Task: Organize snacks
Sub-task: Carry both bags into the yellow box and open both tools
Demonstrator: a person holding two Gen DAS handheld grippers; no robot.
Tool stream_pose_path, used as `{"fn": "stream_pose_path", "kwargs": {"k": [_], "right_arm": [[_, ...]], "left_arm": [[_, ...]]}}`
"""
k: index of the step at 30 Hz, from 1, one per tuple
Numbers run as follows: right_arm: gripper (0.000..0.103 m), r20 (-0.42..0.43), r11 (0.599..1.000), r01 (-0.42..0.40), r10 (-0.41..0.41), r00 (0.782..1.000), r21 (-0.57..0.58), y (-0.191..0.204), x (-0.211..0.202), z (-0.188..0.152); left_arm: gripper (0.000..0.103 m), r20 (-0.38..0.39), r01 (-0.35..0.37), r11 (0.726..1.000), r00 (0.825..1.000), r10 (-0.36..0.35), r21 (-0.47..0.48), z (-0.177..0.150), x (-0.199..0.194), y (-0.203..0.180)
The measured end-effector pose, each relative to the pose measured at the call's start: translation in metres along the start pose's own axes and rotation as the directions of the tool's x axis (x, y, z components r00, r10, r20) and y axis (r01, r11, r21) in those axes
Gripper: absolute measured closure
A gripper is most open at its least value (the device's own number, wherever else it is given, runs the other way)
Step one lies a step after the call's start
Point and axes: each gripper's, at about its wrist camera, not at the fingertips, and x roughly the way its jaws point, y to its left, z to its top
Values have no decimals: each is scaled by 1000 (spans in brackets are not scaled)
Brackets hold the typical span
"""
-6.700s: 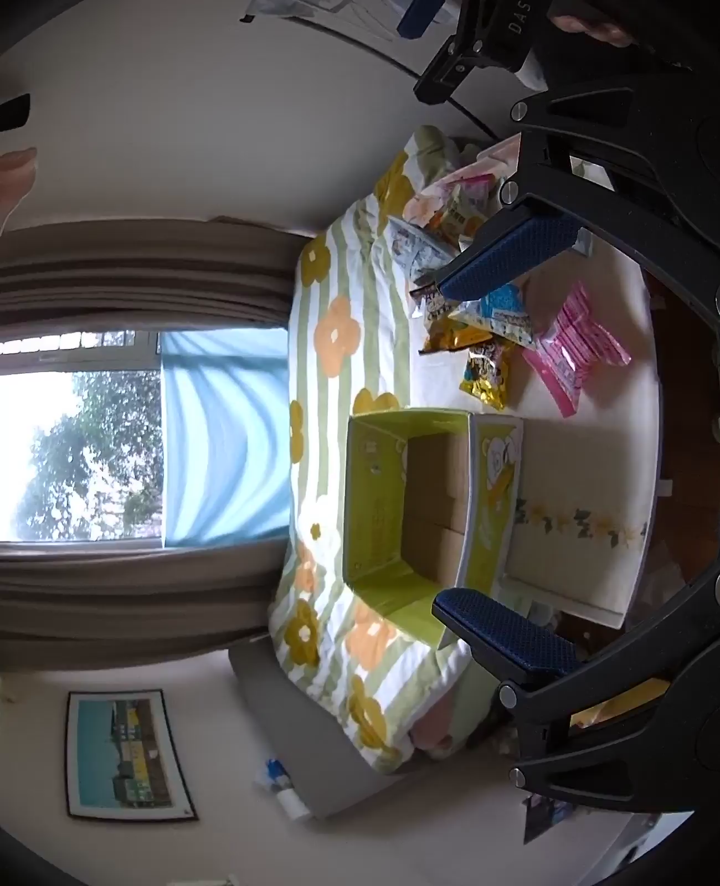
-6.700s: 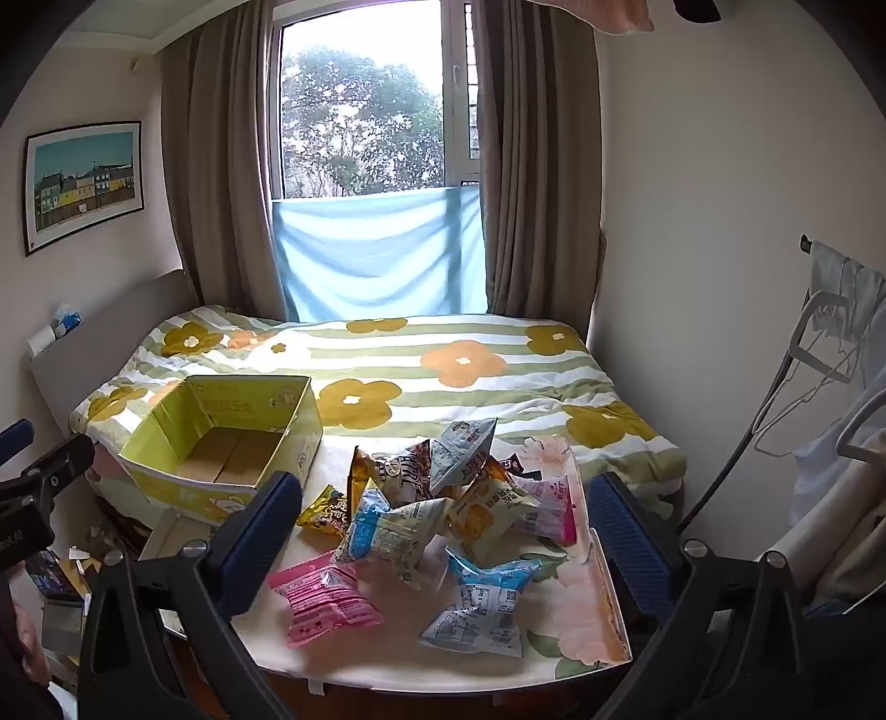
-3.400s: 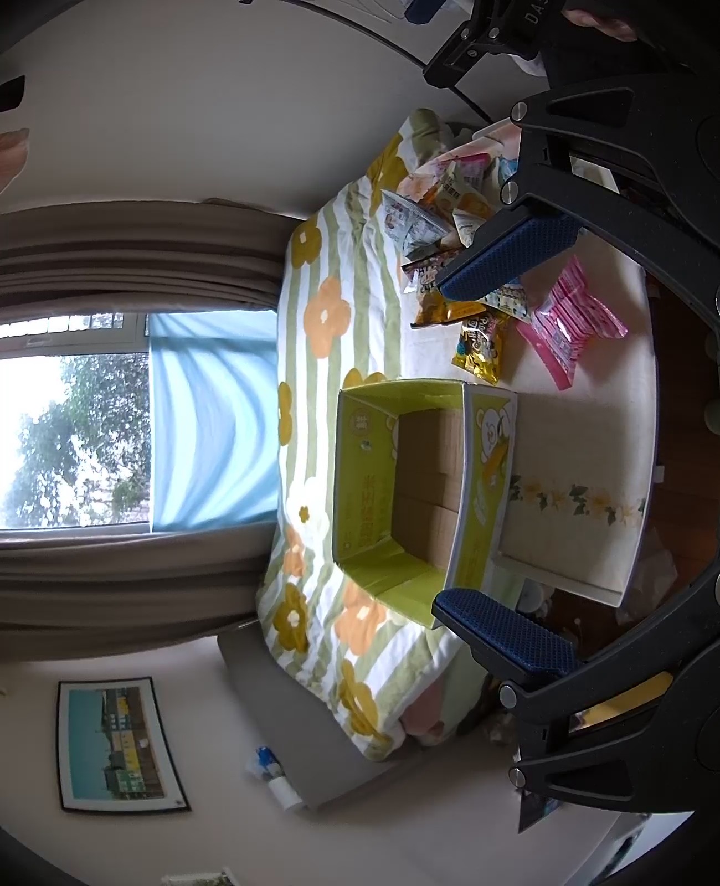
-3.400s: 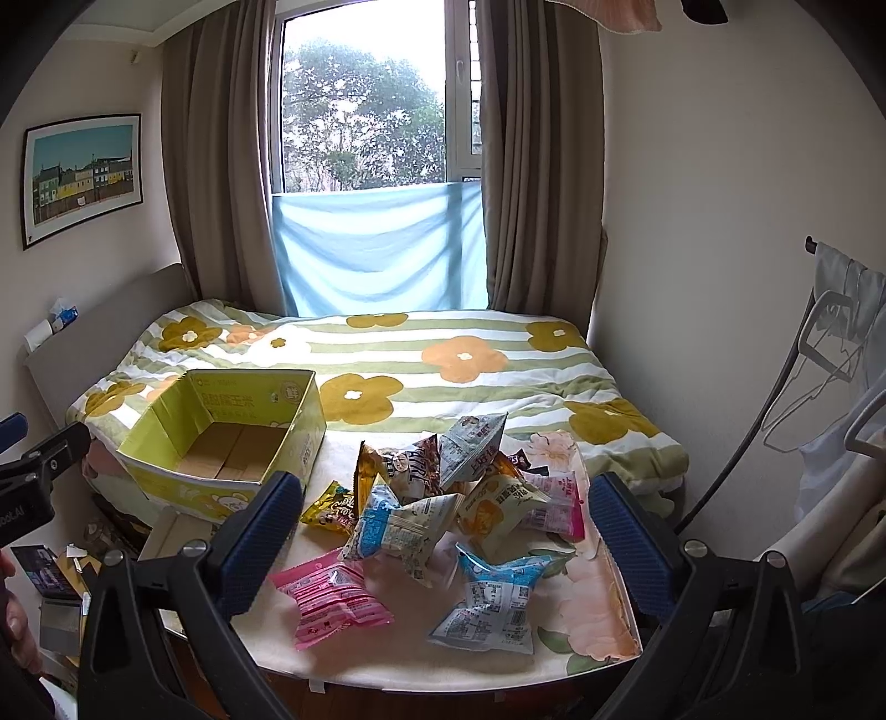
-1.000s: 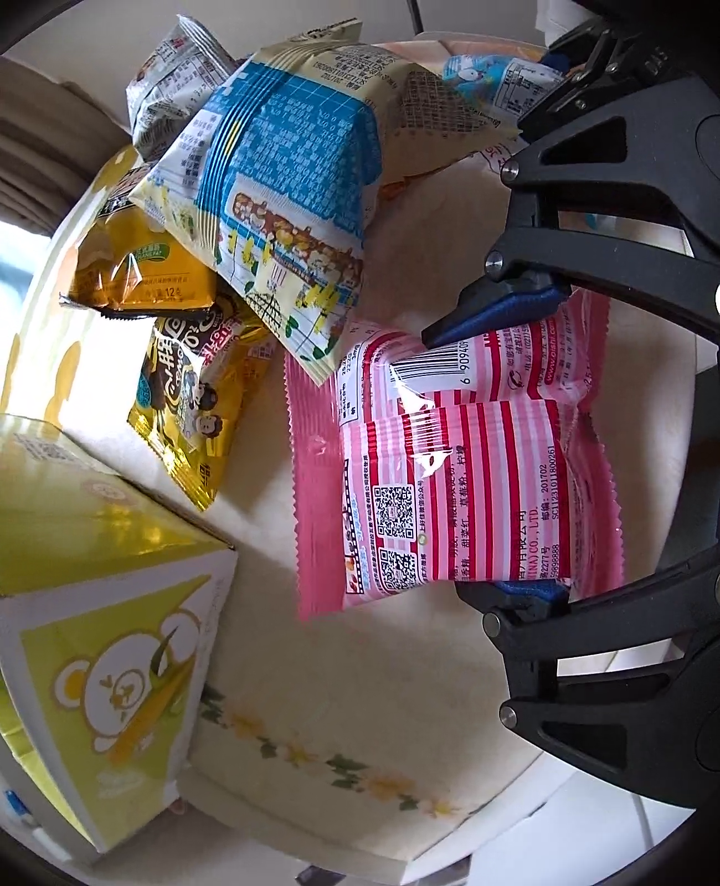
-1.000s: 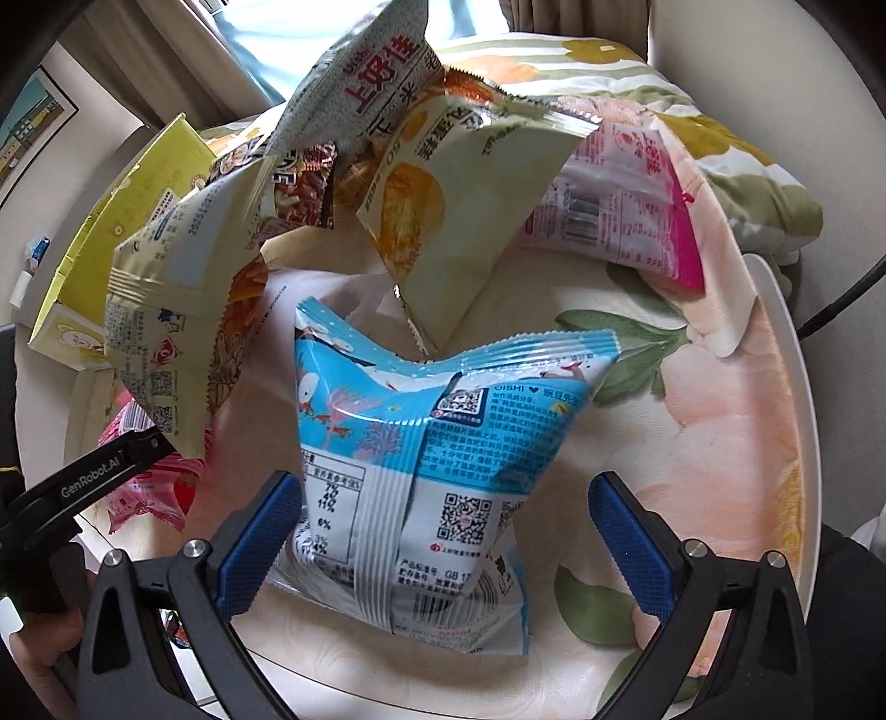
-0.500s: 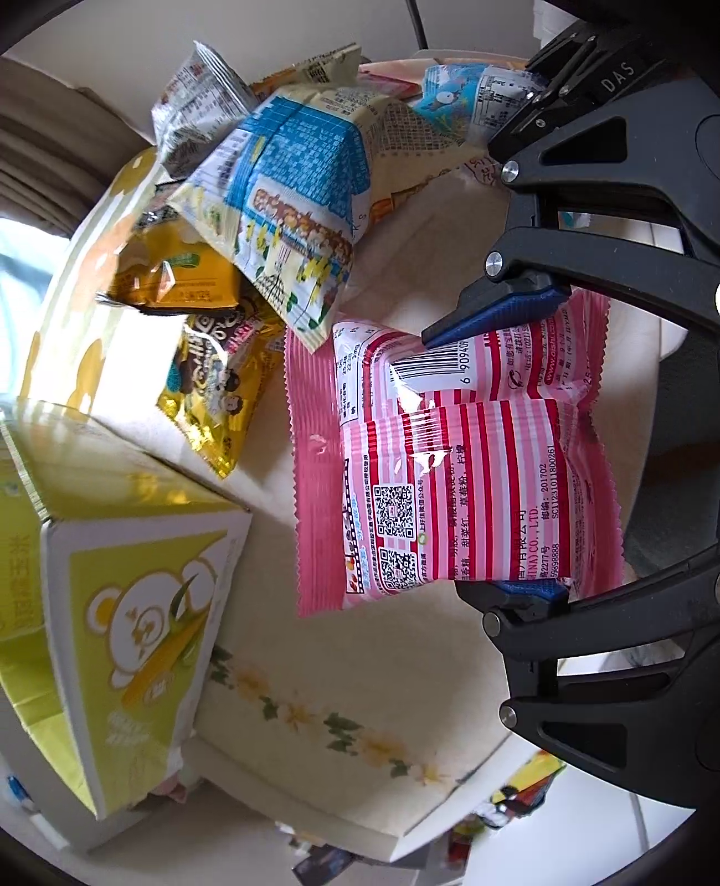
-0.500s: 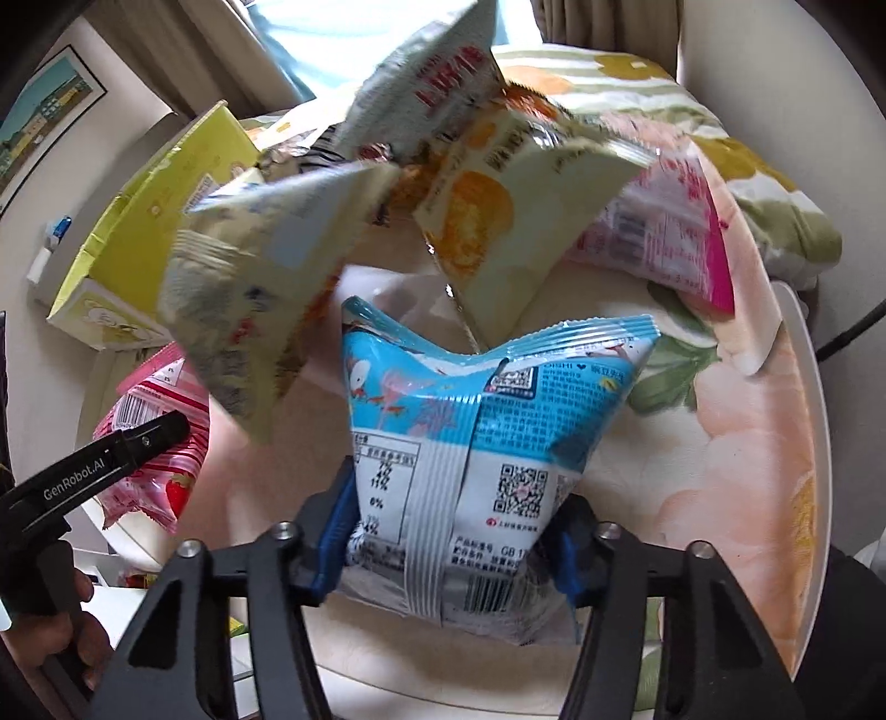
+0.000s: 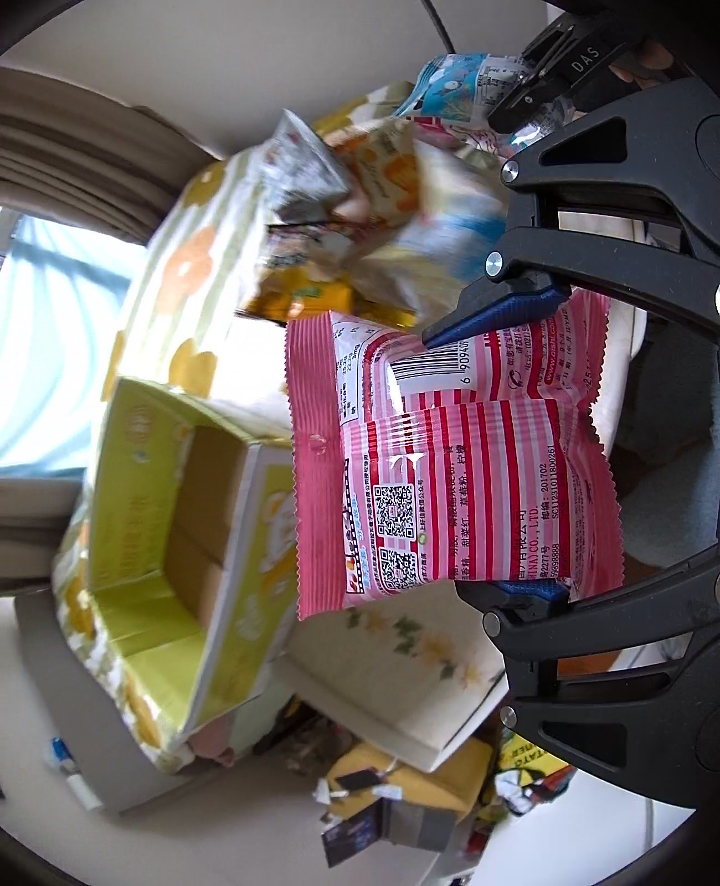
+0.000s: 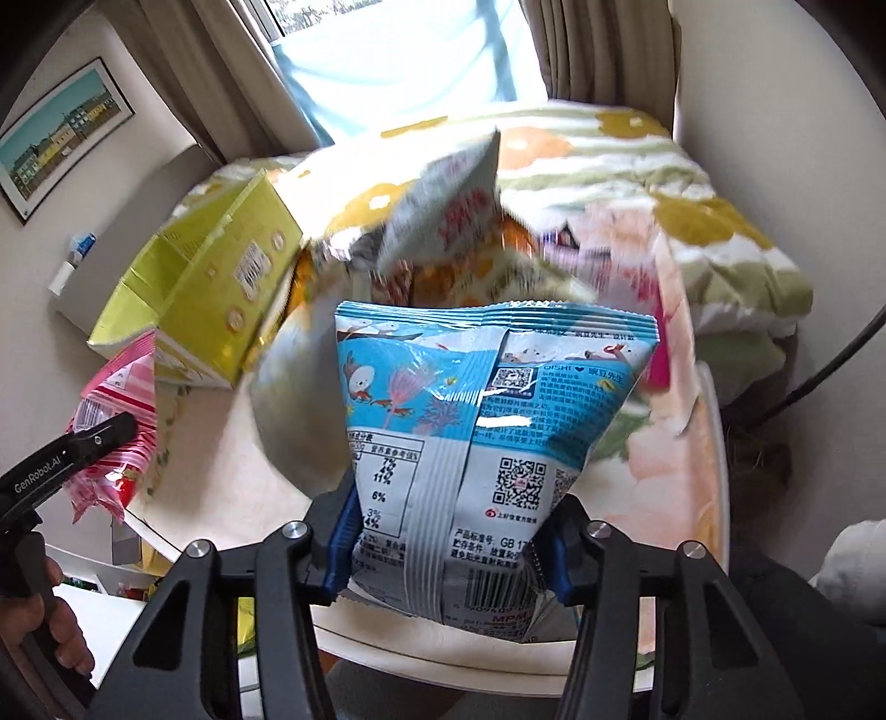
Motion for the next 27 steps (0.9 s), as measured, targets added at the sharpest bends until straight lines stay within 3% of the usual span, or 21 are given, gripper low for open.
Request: {"fn": "stream_pose_path", "kwargs": {"k": [7,17,27], "right_arm": [[54,92,998,1,4,996,-56,29,-22,33],[54,192,993,22,0,981,-115,127,-8,108],[54,179,994,-4,23,984,-109,231,43,162]], "left_arm": [[38,72,38,999,997,-37,-5,35,-19,17],[38,141,62,998,988,-63,11,139,-9,87],[38,68,56,991,996,-65,120,237,58,151]]}}
